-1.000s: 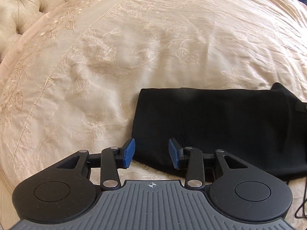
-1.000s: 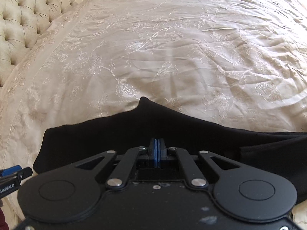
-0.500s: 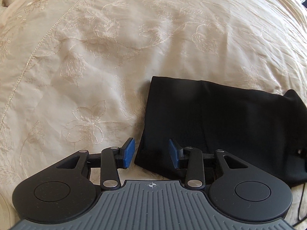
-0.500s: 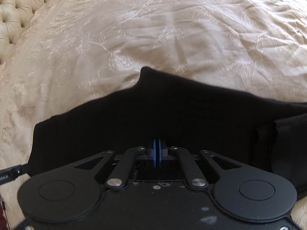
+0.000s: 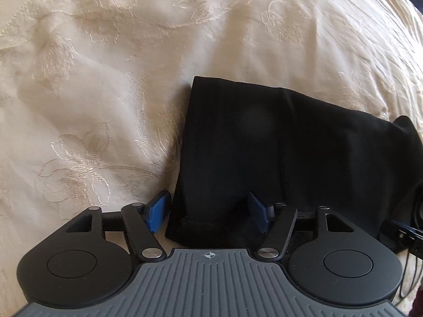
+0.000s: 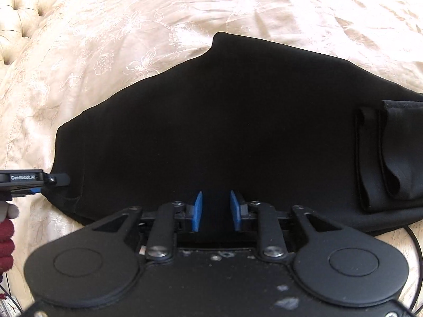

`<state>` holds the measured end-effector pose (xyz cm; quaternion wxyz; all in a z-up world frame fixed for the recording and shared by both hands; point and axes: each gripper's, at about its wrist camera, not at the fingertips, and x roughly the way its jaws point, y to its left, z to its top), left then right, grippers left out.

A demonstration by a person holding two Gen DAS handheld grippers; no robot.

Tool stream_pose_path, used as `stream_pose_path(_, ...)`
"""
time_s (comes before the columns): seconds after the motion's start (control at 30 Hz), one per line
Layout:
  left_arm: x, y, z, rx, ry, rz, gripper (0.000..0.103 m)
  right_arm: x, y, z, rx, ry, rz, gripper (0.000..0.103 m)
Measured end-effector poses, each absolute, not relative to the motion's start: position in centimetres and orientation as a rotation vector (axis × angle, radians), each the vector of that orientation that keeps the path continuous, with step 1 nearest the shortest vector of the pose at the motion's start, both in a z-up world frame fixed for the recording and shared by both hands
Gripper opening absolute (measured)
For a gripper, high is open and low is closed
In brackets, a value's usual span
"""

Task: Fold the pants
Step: 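Open both tools and grasp the folded pants edge with the left tool, then lift the pants end with the left tool and fold it over toward the right tool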

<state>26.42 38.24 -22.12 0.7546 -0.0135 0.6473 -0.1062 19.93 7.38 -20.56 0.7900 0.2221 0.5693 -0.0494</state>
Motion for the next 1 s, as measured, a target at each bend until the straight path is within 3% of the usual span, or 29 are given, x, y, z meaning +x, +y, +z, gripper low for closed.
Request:
stream_pose_path(0.2, 26.9, 37.8, -23.8, -0.05, 1.451, -0.317, 0.102, 18.9, 7.4, -20.9, 0.497, 1.202, -0.114, 0.032)
stream_pose_path(0.47, 26.7, 37.6, -24.2, -0.065, 1.43, -0.335, 0.101, 19.8, 7.4, -20.9, 0.492, 1.225, -0.112, 0.033)
stream_pose_path(0.53, 26.3, 37.7, -23.7, -0.056, 1.411, -0.345, 0.089, 19.8, 7.2, -20.8, 0.496, 1.228, -0.113, 0.033)
stream_pose_path(0.57, 26.0, 37.6, -23.3, -0.052, 1.402, -0.342, 0.077, 19.9, 7.2, -20.7, 0.498, 1.23, -0.113, 0.033)
stream_pose_path(0.6, 25.7, 37.8, -22.9, -0.039, 1.388, -0.314, 0.052, 19.9, 7.1, -20.7, 0.499, 1.23, -0.112, 0.033)
stream_pose_path(0.63, 25.6, 38.0, -22.5, -0.048, 1.383, -0.297, 0.04, 19.9, 7.1, -20.7, 0.5, 1.231, -0.111, 0.033)
stream_pose_path(0.67, 25.6, 38.4, -22.1, -0.089, 1.382, -0.308, 0.015, 19.9, 7.0, -20.7, 0.5, 1.232, -0.111, 0.033)
stream_pose_path(1.0, 24.1, 38.0, -17.0, -0.122, 1.29, -0.29, 0.01, 19.3, 7.5, -20.3, 0.476, 1.229, -0.077, 0.033)
